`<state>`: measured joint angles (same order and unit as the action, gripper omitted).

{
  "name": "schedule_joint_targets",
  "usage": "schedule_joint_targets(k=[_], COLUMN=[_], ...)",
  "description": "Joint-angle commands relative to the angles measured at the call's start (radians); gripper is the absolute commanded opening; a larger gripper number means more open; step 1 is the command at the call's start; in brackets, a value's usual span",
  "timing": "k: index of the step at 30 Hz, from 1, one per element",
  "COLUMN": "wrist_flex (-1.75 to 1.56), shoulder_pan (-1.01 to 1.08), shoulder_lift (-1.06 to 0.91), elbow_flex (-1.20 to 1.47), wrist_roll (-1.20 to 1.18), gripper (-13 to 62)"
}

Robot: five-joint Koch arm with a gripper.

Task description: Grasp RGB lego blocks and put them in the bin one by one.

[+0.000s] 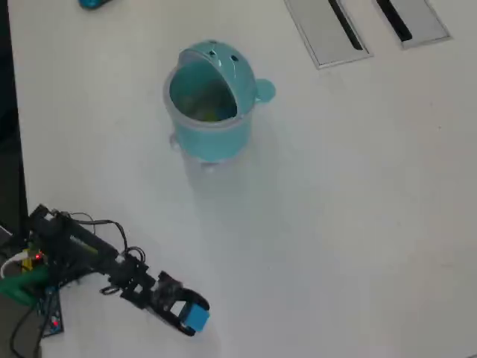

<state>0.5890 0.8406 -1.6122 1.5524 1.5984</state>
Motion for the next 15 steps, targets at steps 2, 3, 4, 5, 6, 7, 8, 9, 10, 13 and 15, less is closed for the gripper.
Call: schedule_joint_targets(k=[2, 3, 4, 5, 6, 7, 8, 9, 10, 13, 15], wrist_flex=[-0.095, -0.095, -0.097, -0.097, -0.097, -0.097, -0.097, -0.097, -0.097, -0.1, -0.117], shoulder_pan=[-0.052, -0.069, -0.087, -0.103, -0.115, -0.129, -0.141, -0.156, -0.175, -0.221, -0.255], shoulder_lift=[-0.098, -0.112, -0.124, -0.138, -0.15, -0.166, -0.179, -0.196, -0.215, -0.273, -0.311], elbow_flex=[-0.058, -0.057, -0.057, -0.057, -0.055, -0.052, -0.046, -0.038, -0.025, 0.02, 0.051], wrist_roll=[0.0, 0.0, 0.0, -0.002, -0.006, -0.021, -0.035, -0.046, -0.078, -0.146, -0.146], gripper=[10.3, 10.3, 10.3, 10.3, 10.3, 10.3, 10.3, 10.3, 10.3, 10.3, 10.3])
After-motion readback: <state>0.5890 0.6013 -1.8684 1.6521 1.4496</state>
